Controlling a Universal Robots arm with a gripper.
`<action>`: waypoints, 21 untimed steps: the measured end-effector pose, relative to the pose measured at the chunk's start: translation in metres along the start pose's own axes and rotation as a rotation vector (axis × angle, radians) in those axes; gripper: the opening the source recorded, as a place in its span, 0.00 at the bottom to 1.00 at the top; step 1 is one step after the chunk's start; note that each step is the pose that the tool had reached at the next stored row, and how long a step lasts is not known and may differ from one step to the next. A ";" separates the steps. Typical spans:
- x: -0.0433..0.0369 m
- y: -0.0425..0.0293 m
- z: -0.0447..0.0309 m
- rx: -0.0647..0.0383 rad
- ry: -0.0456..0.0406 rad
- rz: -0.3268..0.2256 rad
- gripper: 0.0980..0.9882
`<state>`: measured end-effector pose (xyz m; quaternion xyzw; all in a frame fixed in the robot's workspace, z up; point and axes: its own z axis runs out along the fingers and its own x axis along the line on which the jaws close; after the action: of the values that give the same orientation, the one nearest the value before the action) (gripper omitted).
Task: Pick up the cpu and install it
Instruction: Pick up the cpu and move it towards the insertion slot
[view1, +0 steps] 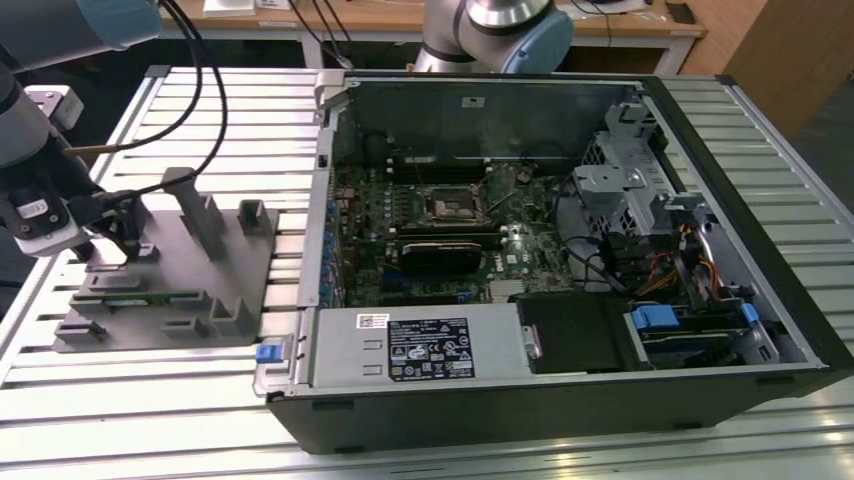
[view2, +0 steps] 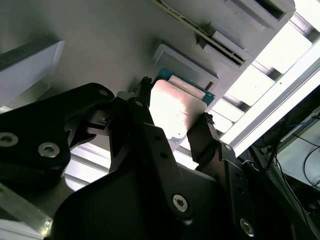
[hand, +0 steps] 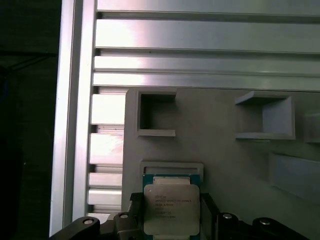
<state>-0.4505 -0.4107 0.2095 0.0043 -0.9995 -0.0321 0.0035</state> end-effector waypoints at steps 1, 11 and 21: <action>0.0000 0.0001 -0.0012 0.000 0.0000 0.000 0.50; 0.0001 0.0010 -0.0138 0.000 0.0001 0.000 0.50; 0.0002 0.0018 -0.0229 0.000 0.0000 0.000 0.50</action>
<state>-0.4505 -0.4104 0.2325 0.0043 -0.9995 -0.0321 0.0035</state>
